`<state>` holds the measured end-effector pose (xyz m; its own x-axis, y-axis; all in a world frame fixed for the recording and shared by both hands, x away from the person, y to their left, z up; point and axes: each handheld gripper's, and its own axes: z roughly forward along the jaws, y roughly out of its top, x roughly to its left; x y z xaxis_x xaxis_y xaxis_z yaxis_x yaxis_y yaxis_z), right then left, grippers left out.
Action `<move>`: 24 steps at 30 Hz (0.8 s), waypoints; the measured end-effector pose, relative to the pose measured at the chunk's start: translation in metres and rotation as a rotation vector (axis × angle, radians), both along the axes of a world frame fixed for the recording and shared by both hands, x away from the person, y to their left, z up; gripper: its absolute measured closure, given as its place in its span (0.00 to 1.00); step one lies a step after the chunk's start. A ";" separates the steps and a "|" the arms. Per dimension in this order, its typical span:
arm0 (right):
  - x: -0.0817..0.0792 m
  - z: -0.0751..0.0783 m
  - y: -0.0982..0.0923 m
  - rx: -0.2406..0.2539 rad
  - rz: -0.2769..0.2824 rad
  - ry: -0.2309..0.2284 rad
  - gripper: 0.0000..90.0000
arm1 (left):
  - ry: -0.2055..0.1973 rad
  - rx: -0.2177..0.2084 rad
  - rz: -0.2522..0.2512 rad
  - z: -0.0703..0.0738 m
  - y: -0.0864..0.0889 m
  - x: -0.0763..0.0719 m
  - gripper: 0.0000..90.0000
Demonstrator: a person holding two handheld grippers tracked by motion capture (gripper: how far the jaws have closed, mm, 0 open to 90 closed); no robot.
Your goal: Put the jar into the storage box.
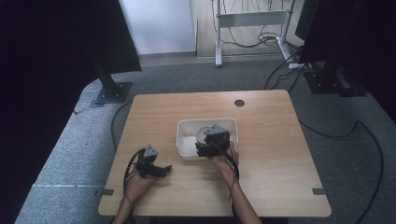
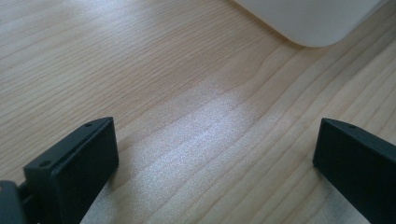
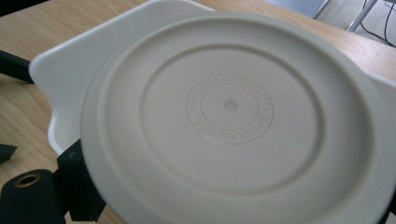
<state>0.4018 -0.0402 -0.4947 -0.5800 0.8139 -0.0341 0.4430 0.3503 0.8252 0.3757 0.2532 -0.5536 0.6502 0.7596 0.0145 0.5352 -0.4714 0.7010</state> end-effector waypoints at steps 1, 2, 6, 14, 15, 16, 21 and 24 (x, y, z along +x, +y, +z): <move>0.001 -0.003 0.001 -0.001 -0.007 0.005 0.10 | 0.000 -0.003 0.002 0.000 0.000 0.000 0.00; 0.001 -0.003 0.001 -0.001 -0.007 0.005 0.10 | 0.000 -0.003 0.002 0.000 0.000 0.000 0.00; 0.004 -0.012 0.002 -0.010 -0.019 0.017 0.10 | 0.001 -0.001 0.000 0.000 0.000 0.000 0.00; 0.006 -0.020 0.006 -0.013 -0.038 0.034 0.10 | 0.001 0.001 -0.001 0.000 0.000 0.000 0.00; 0.006 -0.021 0.006 -0.017 -0.038 0.034 0.10 | 0.001 0.001 -0.001 0.000 0.000 0.000 0.00; 0.007 -0.023 0.007 -0.022 -0.042 0.039 0.10 | 0.001 0.001 -0.001 0.000 0.000 0.000 0.00; 0.009 -0.027 0.008 -0.034 -0.046 0.049 0.10 | 0.000 -0.001 0.001 0.000 0.000 0.000 0.00; 0.009 -0.030 0.008 -0.035 -0.050 0.063 0.10 | 0.000 -0.002 0.001 0.000 0.000 0.000 0.00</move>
<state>0.4113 -0.0319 -0.5251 -0.5406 0.8408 -0.0280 0.5114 0.3548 0.7827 0.3757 0.2531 -0.5537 0.6494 0.7604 0.0130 0.5358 -0.4695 0.7018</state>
